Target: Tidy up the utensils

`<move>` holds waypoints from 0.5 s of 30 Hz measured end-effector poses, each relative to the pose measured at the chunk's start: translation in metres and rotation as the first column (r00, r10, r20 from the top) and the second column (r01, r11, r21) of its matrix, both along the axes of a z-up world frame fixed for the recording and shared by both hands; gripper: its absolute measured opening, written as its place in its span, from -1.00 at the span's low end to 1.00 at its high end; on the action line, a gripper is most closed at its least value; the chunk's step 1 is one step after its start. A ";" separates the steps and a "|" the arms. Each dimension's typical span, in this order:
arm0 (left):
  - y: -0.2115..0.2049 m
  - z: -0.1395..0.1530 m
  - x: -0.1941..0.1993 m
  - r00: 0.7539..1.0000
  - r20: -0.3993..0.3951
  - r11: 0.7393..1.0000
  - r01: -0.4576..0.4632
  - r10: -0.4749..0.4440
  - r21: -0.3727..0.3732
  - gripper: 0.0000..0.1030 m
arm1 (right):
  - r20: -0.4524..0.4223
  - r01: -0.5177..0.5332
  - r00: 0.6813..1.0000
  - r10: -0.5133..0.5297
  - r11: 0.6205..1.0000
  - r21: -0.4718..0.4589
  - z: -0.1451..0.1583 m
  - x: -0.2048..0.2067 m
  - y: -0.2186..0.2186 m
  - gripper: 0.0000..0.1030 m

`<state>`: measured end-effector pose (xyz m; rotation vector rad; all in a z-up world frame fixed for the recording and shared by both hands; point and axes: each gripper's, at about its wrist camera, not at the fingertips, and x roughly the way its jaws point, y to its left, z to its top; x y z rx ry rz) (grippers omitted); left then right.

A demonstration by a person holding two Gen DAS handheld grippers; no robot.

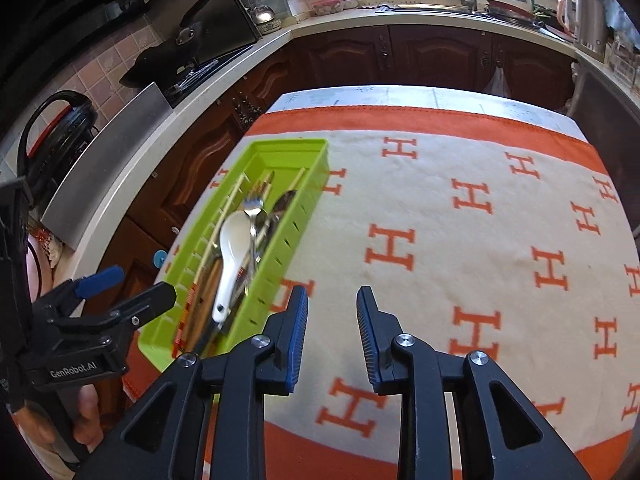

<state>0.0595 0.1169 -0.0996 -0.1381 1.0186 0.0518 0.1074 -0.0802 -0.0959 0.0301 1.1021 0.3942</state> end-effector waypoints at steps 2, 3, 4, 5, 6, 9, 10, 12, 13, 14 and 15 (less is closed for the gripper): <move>-0.012 0.003 -0.003 1.000 0.006 1.000 0.019 -0.019 0.005 0.99 | 0.006 0.016 1.000 -0.016 1.000 -0.002 0.001 -0.009 -0.014 -0.45; -0.018 0.004 -0.005 1.000 0.008 1.000 0.026 -0.026 0.006 0.99 | 0.011 0.024 1.000 -0.024 1.000 -0.001 0.002 -0.013 -0.021 -0.41; -0.025 0.006 -0.007 1.000 0.009 1.000 0.028 -0.028 0.004 0.99 | 0.016 0.033 0.999 -0.033 0.999 0.001 0.003 -0.018 -0.028 -0.39; -0.030 0.007 -0.009 1.000 0.009 1.000 0.030 -0.030 0.002 0.99 | 0.023 0.045 0.999 -0.045 0.999 0.004 0.005 -0.022 -0.036 -0.34; -0.035 0.008 -0.010 0.999 0.010 0.999 0.032 -0.032 -0.003 0.99 | 0.031 0.054 0.998 -0.054 0.999 0.006 0.008 -0.027 -0.043 -0.33; -0.051 0.011 -0.013 0.999 0.005 1.000 0.032 -0.032 0.000 0.99 | 0.054 0.080 0.995 -0.081 0.997 0.012 0.016 -0.040 -0.065 -0.30; -0.057 0.012 -0.014 0.999 0.001 0.999 0.032 -0.032 0.009 0.99 | 0.060 0.084 0.995 -0.084 0.996 0.013 0.019 -0.043 -0.070 -0.30; -0.068 0.014 -0.016 0.999 -0.001 0.999 0.041 -0.041 0.034 0.99 | 0.076 0.090 0.993 -0.091 0.996 0.009 0.025 -0.050 -0.082 -0.29; -0.075 0.015 -0.016 0.999 -0.001 0.998 0.045 -0.045 0.047 0.99 | 0.084 0.094 0.992 -0.094 0.996 0.010 0.028 -0.053 -0.087 -0.28; -0.080 0.017 -0.017 0.999 0.000 0.997 0.050 -0.050 0.055 0.99 | 0.091 0.100 0.991 -0.100 0.995 0.011 0.031 -0.056 -0.093 -0.24; -0.087 0.019 -0.017 0.999 0.002 0.997 0.055 -0.055 0.062 0.99 | 0.097 0.107 0.989 -0.108 0.994 0.013 0.035 -0.059 -0.099 -0.19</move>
